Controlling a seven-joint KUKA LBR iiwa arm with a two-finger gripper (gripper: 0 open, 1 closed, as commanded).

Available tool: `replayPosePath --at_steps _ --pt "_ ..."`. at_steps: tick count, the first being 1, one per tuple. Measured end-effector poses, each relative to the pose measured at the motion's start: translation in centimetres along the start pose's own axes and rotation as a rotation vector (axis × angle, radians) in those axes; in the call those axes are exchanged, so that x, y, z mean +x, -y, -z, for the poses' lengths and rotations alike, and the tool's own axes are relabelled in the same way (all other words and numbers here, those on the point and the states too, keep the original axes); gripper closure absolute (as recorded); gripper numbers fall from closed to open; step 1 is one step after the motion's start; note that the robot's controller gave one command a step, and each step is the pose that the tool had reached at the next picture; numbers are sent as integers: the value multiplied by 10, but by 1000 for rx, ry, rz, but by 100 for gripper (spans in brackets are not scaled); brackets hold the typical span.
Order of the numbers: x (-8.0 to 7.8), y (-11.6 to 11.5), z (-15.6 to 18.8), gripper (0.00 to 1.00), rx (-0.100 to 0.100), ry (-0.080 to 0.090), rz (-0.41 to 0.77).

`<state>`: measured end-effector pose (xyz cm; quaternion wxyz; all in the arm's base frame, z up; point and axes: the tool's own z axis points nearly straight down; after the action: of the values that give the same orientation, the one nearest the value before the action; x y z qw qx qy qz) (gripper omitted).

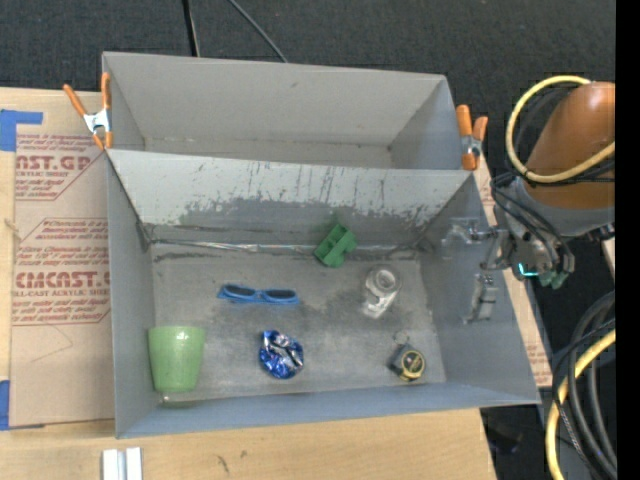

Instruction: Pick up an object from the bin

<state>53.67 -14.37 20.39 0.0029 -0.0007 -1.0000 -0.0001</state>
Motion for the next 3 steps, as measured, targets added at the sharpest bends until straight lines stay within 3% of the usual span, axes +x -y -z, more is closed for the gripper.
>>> replayPosePath --at_steps 1,2,3 --pt "-12 -71 -127 0 -2 2 78" --pt "-40 -23 -133 0 2 10 192" --pt "-41 -24 -132 100 2 10 193"
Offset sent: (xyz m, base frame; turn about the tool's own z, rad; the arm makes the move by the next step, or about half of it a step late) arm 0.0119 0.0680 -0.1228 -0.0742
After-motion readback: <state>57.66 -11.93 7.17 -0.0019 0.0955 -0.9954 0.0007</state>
